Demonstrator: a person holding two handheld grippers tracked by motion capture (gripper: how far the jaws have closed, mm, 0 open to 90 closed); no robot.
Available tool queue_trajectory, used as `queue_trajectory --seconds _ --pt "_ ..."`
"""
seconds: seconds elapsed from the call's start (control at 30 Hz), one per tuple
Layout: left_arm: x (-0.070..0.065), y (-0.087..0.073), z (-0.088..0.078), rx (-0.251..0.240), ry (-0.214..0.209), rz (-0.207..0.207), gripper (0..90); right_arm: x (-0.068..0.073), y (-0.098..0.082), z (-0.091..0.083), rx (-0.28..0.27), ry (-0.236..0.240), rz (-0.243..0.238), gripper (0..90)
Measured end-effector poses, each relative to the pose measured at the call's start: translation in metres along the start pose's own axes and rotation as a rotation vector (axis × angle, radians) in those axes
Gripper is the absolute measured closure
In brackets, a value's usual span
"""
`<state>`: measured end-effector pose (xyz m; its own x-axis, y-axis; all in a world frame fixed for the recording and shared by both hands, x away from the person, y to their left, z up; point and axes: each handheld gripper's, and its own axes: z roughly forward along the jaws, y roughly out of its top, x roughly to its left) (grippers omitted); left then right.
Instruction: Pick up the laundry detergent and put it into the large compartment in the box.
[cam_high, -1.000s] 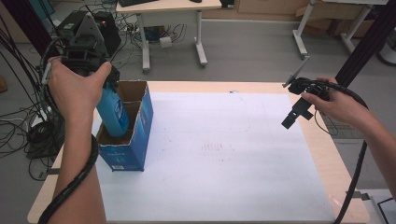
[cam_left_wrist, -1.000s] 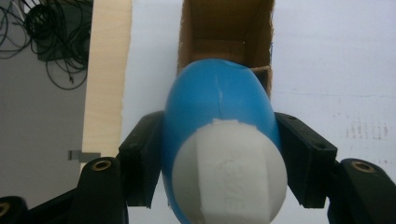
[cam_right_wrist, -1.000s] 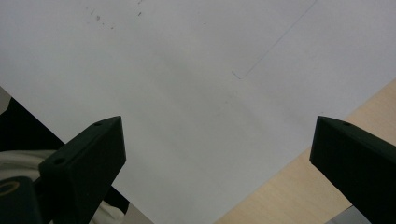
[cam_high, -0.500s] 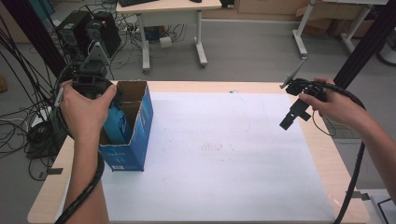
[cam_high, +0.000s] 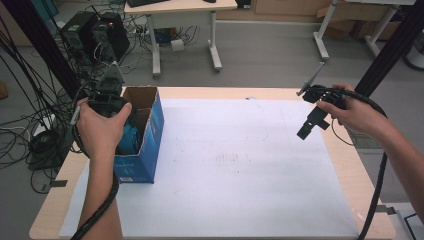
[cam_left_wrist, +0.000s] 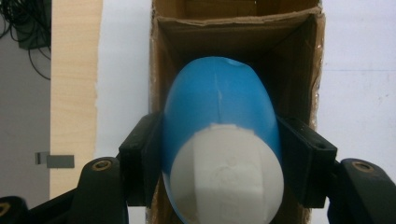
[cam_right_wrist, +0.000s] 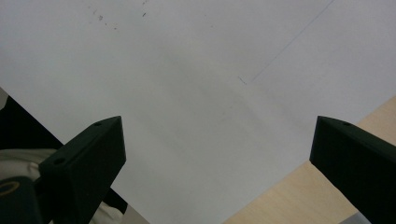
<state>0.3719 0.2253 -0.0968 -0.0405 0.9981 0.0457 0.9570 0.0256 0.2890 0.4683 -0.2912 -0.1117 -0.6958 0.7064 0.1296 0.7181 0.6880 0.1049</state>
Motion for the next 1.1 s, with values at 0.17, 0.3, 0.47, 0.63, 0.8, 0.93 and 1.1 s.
queue_trajectory --seconds 0.17,0.3,0.47,0.63,0.8,0.93,1.1 --pt "-0.002 -0.001 0.008 0.005 0.003 0.001 37.9 -0.001 0.001 0.002 0.004 0.0 -0.001 3.5" --pt "-0.008 -0.002 0.013 0.01 0.015 0.016 37.9 -0.002 0.001 0.003 0.007 -0.001 -0.003 3.5" --pt "-0.009 0.0 0.017 0.018 0.008 0.023 37.9 -0.002 0.001 0.005 0.006 0.003 -0.003 3.5" --pt "-0.011 0.0 0.021 0.022 0.014 0.023 38.0 -0.003 0.0 0.005 0.005 0.002 0.002 3.4" --pt "-0.012 0.001 0.026 0.031 0.019 0.026 38.0 -0.003 -0.001 0.004 0.005 0.002 0.005 3.5" --pt "-0.014 0.001 0.026 0.029 0.023 0.025 37.9 -0.003 -0.001 0.005 0.006 0.003 0.006 3.5" --pt "-0.01 0.001 0.026 0.028 0.014 0.015 37.9 -0.004 -0.001 0.005 0.006 0.004 0.001 3.5"
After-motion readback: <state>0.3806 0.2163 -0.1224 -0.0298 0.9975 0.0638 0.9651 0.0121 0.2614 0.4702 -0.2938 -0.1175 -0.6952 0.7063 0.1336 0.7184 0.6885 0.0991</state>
